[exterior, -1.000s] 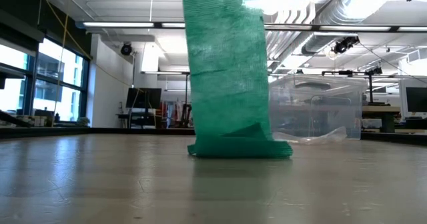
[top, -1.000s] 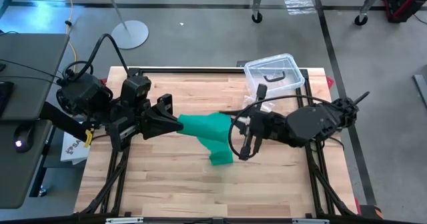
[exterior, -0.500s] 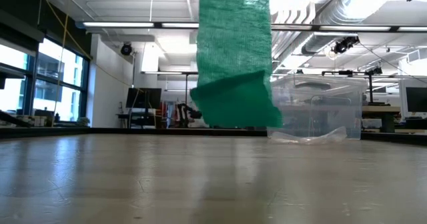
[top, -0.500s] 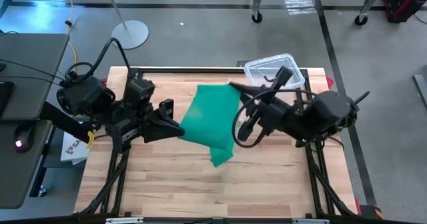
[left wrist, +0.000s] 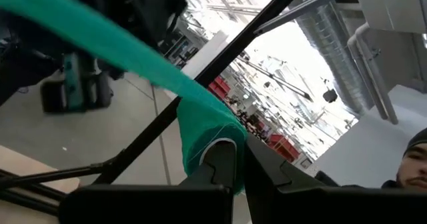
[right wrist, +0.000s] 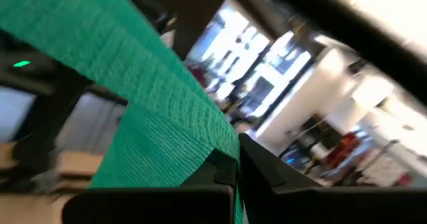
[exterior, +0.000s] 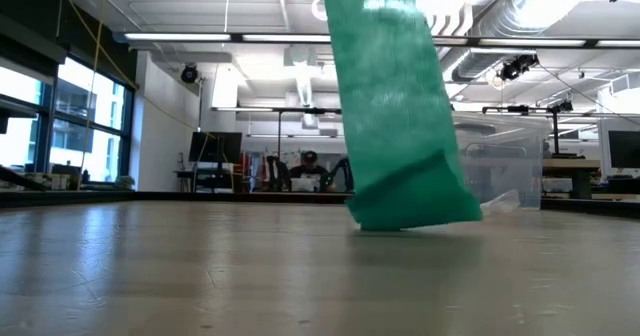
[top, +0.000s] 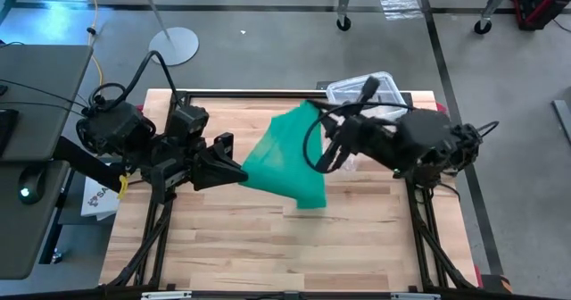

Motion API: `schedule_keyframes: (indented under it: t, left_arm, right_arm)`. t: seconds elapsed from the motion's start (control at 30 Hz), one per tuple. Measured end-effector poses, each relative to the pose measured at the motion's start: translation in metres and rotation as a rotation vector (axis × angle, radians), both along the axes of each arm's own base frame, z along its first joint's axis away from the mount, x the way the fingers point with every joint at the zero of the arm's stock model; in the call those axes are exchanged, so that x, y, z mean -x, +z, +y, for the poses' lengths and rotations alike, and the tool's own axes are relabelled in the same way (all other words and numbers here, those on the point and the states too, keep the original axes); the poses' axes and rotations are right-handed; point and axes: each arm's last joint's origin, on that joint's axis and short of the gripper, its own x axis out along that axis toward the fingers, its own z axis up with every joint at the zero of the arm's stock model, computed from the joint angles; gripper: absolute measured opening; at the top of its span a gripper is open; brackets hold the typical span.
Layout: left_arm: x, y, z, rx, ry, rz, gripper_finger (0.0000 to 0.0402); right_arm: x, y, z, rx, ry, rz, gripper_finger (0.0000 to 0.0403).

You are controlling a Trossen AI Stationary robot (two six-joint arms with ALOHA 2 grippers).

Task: Roll bandage
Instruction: Roll the green bandage

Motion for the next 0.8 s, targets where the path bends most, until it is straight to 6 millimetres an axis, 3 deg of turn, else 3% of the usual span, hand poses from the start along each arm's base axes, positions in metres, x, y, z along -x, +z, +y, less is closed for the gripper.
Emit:
schedule_keyframes:
  t: [0.3,0.6,0.8]
  left_arm:
    - [0.001,0.004,-0.001,-0.036,0.009,-0.053,0.0008]
    - [0.003,0.010,0.001,-0.136,0.090,-0.148,0.0008]
    - [0.005,0.014,0.005,-0.243,0.235,-0.185,0.0008]
  right_arm:
    - [0.000,-0.028,0.003,-0.307,0.139,0.090,0.0000]
    - [0.009,-0.029,0.029,-0.391,0.281,0.092,0.0000]
    - [0.013,-0.023,0.043,-0.440,0.393,0.040,0.0000]
